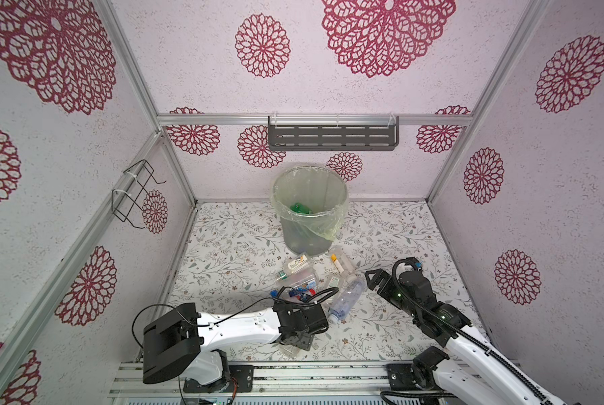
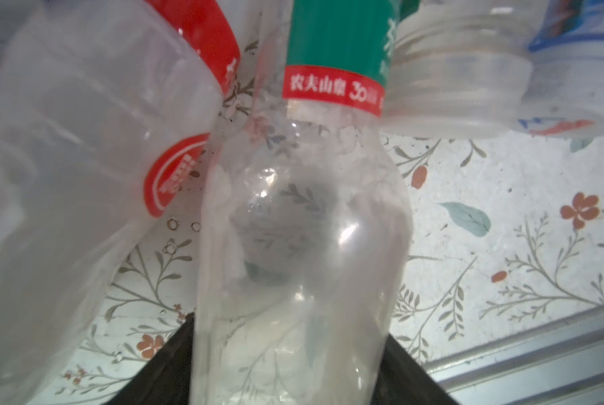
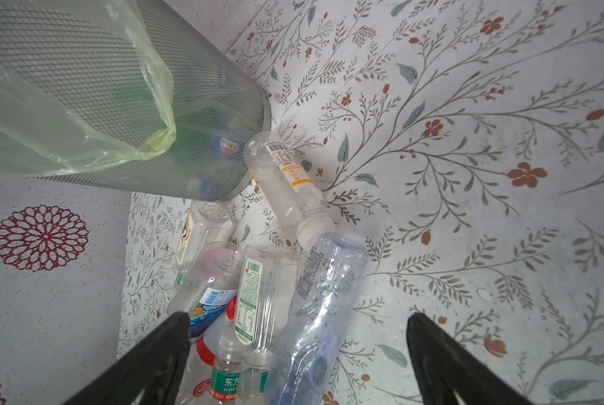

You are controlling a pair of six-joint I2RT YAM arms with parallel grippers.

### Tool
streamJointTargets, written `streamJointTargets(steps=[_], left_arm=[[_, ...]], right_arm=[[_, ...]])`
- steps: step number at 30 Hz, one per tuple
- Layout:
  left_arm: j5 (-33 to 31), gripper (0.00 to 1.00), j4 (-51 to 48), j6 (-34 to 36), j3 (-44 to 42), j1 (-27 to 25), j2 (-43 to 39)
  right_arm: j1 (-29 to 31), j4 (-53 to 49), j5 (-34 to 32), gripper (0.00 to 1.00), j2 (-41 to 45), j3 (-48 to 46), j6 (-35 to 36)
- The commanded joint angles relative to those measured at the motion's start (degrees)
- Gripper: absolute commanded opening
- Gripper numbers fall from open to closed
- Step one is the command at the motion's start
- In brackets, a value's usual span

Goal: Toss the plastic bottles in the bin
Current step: 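Lower the left gripper onto the green-labelled clear water bottle and grasp it, then lift the green-labelled water bottle with the left gripper off the pile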

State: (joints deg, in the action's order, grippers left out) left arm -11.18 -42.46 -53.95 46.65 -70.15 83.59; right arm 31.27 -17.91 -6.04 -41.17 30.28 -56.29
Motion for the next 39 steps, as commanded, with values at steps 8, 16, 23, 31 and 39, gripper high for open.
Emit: streamJointTargets(steps=[8, 16, 23, 31, 39], left_arm=[[-3.59, 0.6, -0.32, -2.73, 0.78, -1.16, -2.37], [-4.68, 0.59, -2.25, -2.74, 2.8, -1.22, -4.48], [-4.74, 0.58, -2.45, -2.82, 4.91, -1.22, -5.93], [-7.24, 0.58, -3.77, -4.35, 6.76, -1.22, -8.28], [-9.77, 0.57, -2.78, -5.76, 6.96, -0.88, -12.23]], right_arm=[[-0.15, 0.63, -1.87, 0.99, 1.5, -0.31, -0.74], [-0.15, -0.01, -2.57, 0.99, 3.32, -1.14, -0.49], [-0.08, 0.16, -2.66, 0.99, 5.45, -2.63, -0.86], [-0.08, 0.43, -1.52, 0.99, 6.54, -4.75, -1.91], [-0.15, 0.97, -0.91, 0.99, 6.89, -6.19, -2.35]])
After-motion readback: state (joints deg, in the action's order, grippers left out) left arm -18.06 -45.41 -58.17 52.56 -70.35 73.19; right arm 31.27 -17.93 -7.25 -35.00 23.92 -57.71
